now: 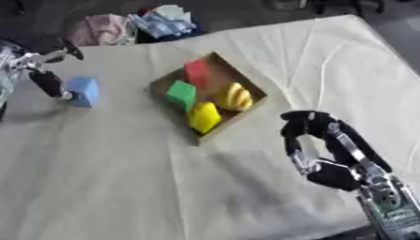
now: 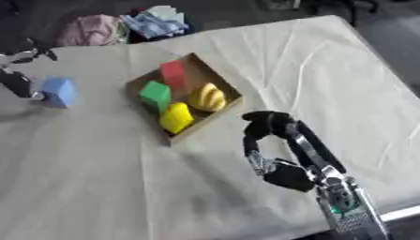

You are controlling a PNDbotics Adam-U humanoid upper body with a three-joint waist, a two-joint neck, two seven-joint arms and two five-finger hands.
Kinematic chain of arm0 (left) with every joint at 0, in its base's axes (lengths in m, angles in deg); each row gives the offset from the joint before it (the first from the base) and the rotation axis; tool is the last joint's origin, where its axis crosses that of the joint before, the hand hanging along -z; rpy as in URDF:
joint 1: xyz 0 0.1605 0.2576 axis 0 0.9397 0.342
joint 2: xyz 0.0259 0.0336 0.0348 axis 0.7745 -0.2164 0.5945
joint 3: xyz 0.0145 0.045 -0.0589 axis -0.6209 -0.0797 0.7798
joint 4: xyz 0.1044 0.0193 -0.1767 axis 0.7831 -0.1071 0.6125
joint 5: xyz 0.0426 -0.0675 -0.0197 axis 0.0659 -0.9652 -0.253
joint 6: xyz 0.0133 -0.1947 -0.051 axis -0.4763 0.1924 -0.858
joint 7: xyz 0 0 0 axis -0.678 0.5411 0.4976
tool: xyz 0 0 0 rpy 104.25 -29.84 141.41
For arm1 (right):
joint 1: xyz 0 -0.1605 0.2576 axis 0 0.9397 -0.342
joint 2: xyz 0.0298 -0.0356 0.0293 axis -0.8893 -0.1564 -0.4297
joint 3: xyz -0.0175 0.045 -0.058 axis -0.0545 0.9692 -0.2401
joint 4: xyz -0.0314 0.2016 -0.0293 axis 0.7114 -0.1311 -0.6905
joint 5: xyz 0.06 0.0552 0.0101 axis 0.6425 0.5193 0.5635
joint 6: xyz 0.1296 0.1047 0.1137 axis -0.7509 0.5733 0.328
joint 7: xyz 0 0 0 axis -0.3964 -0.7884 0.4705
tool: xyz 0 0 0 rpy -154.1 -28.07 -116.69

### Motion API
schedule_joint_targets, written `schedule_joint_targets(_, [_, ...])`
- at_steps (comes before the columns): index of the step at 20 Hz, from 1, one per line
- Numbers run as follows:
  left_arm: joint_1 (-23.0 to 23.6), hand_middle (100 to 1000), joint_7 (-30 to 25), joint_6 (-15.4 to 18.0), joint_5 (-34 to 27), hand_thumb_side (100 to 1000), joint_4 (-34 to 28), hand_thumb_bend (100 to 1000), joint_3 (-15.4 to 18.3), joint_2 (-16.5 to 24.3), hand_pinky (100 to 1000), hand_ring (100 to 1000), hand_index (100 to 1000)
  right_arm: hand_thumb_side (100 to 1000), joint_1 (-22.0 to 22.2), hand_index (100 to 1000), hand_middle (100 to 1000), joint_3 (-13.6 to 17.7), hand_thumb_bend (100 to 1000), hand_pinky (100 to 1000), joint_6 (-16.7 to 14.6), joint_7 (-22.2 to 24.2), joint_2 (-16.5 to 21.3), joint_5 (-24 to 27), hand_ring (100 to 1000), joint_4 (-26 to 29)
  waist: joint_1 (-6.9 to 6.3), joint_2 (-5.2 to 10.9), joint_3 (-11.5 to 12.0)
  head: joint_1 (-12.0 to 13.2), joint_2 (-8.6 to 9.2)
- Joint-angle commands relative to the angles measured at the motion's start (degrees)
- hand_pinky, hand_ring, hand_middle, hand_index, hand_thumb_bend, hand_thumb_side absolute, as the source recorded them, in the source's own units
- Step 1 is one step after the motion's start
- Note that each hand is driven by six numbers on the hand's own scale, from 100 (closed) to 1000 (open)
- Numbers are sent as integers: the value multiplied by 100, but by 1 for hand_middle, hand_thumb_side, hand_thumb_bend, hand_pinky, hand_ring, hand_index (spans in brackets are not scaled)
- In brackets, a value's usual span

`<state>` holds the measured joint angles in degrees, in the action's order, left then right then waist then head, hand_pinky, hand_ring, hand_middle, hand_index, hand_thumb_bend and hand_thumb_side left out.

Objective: Pick up objects on the table and place them in the box.

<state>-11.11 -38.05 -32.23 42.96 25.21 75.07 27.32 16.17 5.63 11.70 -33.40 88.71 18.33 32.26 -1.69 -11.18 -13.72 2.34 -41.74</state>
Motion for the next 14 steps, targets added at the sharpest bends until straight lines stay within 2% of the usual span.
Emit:
schedule_joint_targets(1, [-47,840,-25,-24,-4,281,-31,536,120,144,844,820,883,383,-43,799,590,36,100,639,-7,-22,73,-3,651,70,-43,54,-7,-24,23])
schedule_joint_targets(10, [78,826,645,-333,162,245,287,478,201,-70,823,796,879,387,-65,797,588,23,100,638,-7,-18,46,19,649,79,-2,-26,-73,47,83])
schedule_joint_targets(14, [110,772,963,-415,238,194,414,403,207,-153,787,748,832,386,-67,797,588,28,100,638,-1,-24,39,24,649,82,15,-48,-87,64,92])
